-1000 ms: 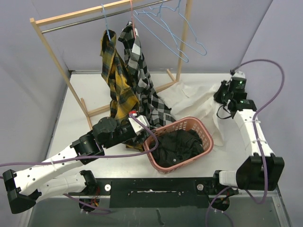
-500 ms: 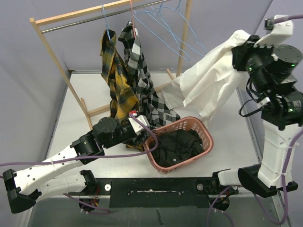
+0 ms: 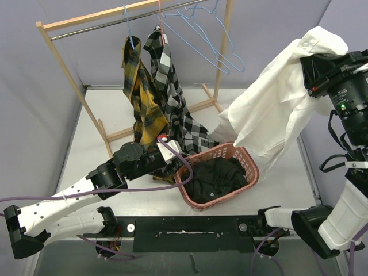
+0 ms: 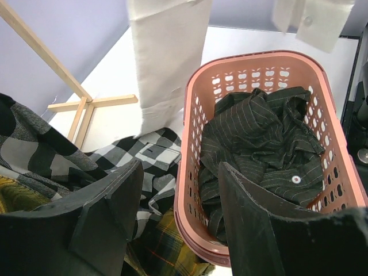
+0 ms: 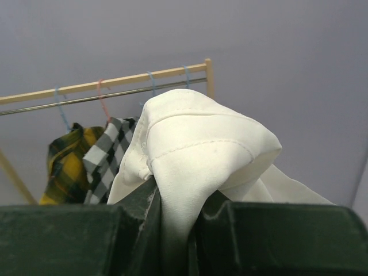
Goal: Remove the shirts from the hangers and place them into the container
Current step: Place the shirt in the bin.
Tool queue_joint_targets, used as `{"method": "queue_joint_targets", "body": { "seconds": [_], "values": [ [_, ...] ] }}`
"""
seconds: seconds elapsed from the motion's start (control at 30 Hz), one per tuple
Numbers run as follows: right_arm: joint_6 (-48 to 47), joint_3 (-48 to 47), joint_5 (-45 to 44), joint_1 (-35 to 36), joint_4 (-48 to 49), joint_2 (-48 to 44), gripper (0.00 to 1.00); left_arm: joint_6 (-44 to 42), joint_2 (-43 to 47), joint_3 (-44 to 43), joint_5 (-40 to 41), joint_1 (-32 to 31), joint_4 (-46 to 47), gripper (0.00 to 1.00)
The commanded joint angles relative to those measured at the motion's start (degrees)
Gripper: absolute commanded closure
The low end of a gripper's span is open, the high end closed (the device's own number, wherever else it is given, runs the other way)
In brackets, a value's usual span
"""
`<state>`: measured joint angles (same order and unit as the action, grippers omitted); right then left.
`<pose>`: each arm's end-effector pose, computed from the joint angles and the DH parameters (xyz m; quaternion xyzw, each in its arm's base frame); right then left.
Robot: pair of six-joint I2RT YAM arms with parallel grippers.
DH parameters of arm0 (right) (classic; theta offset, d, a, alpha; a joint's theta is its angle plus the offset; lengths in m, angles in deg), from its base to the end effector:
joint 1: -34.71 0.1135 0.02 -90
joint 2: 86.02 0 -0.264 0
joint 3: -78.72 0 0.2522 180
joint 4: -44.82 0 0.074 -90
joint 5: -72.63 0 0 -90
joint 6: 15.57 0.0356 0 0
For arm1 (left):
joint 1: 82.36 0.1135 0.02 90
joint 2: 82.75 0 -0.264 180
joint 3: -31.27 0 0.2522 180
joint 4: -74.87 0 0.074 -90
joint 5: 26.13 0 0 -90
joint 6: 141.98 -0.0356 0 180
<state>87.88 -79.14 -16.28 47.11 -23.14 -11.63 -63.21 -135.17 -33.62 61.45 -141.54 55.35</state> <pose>0.0812 0.0185 0.6476 -0.0020 0.6052 0.1837 0.7746 0.1083 -0.1845 0.3637 0.4433 0.6040 -0.2835 0.5986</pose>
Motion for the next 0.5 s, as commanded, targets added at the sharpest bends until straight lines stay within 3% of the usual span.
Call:
{"method": "queue_joint_targets", "body": {
  "seconds": [0.0, 0.13, 0.2, 0.33, 0.47],
  "values": [
    [7.2, 3.4, 17.0, -1.2, 7.5, -3.0, 1.0, -0.1, 0.4, -0.6, 0.0, -0.2, 4.1, 0.47],
    [9.7, 17.8, 30.8, -5.3, 6.2, -3.9, 1.0, -0.6, 1.6, -0.4, 0.5, -0.2, 4.3, 0.46],
    [9.0, 27.6, 32.9, -5.2, 6.3, -5.5, 1.0, -1.0, 2.8, -0.1, 1.2, -0.2, 4.7, 0.44],
    [5.8, 42.7, 29.2, -1.0, 6.4, -8.9, 1.0, -1.5, 5.3, 1.2, 2.4, 0.1, 6.3, 0.42],
    [2.4, 51.5, 18.5, 10.2, 3.5, -9.6, 1.0, -1.3, 4.8, 1.1, 2.1, 0.3, 6.1, 0.41]
  ]
}}
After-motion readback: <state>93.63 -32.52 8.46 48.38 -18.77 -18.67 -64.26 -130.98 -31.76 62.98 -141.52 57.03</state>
